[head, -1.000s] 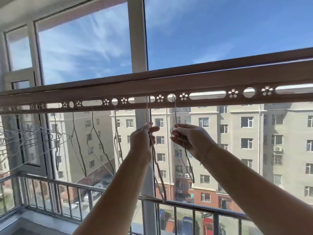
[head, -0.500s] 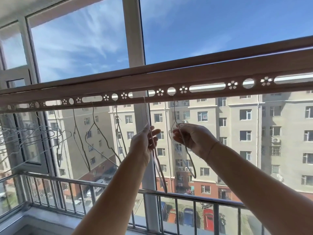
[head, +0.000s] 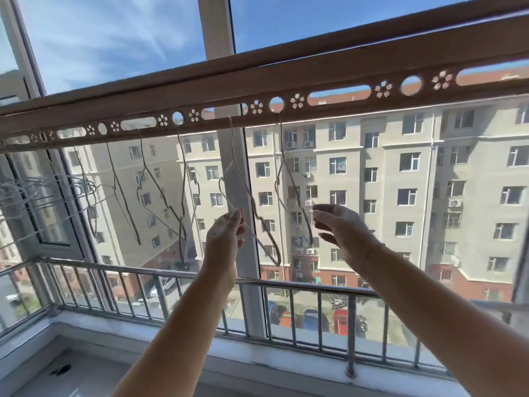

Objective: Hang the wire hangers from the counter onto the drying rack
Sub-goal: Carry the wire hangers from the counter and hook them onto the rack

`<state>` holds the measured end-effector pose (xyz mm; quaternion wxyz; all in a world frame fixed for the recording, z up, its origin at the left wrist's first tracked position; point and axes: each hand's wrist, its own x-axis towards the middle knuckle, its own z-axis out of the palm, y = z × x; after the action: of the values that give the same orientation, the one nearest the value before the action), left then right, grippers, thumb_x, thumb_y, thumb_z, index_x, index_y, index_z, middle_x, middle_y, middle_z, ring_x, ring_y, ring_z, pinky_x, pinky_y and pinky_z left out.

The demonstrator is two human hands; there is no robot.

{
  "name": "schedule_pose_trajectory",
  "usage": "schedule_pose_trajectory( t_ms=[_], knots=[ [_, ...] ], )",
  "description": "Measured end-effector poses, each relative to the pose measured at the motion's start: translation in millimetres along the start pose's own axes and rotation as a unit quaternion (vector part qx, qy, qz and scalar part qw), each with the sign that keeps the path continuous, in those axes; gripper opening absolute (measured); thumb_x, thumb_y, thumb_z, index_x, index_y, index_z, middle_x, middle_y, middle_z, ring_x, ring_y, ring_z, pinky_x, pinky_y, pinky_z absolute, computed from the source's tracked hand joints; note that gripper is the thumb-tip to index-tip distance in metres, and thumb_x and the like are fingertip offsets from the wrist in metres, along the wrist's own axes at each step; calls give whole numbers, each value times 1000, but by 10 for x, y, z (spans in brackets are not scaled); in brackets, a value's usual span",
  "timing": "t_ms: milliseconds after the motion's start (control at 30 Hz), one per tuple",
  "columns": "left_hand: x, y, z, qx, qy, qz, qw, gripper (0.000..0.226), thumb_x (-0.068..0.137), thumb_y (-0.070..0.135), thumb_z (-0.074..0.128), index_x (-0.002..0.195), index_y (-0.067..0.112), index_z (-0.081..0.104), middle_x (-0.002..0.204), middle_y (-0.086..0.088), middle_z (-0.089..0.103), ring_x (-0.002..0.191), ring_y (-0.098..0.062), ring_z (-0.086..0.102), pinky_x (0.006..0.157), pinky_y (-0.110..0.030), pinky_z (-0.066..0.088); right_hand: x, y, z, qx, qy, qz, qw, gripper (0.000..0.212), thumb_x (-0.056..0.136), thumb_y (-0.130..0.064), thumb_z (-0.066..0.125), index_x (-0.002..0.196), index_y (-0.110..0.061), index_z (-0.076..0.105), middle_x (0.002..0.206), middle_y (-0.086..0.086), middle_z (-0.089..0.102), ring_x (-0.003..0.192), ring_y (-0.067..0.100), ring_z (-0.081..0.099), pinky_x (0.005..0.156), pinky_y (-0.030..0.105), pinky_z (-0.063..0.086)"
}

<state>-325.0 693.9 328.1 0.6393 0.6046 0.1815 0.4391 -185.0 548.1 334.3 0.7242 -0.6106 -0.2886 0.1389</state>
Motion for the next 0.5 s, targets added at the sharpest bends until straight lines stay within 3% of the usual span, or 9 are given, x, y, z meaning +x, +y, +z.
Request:
schedule_pose_trajectory(
  t_ms=[200, 333, 500],
  knots=[
    [-277, -394, -170, 23, -6, -43, 999, 13, 95, 23, 51, 105, 18, 57, 94, 0, 61, 88, -16, 56, 70, -26, 43, -371, 301, -157, -37, 31, 12, 999, 28, 87, -10, 60, 115, -7, 58, 93, 5, 61, 84, 16, 55, 64, 21, 43],
    [-574, -699, -288, 100, -142, -79, 982, 33, 93, 27, 54, 123, 12, 52, 109, -5, 61, 95, -14, 58, 74, -24, 44, -725, 502, -247, -79, 58, 11, 995, 34, 84, -10, 65, 117, -8, 58, 104, 10, 60, 83, 11, 56, 62, 13, 44],
    [-1038, -942, -306, 171, -323, -81, 927, 46, 88, 28, 61, 128, 15, 45, 116, -2, 59, 106, -9, 57, 82, -16, 48, -1342, 751, -438, -134, 108, 17, 985, 39, 82, -15, 68, 119, -11, 56, 110, 6, 58, 103, 17, 55, 78, 18, 46]
  ],
)
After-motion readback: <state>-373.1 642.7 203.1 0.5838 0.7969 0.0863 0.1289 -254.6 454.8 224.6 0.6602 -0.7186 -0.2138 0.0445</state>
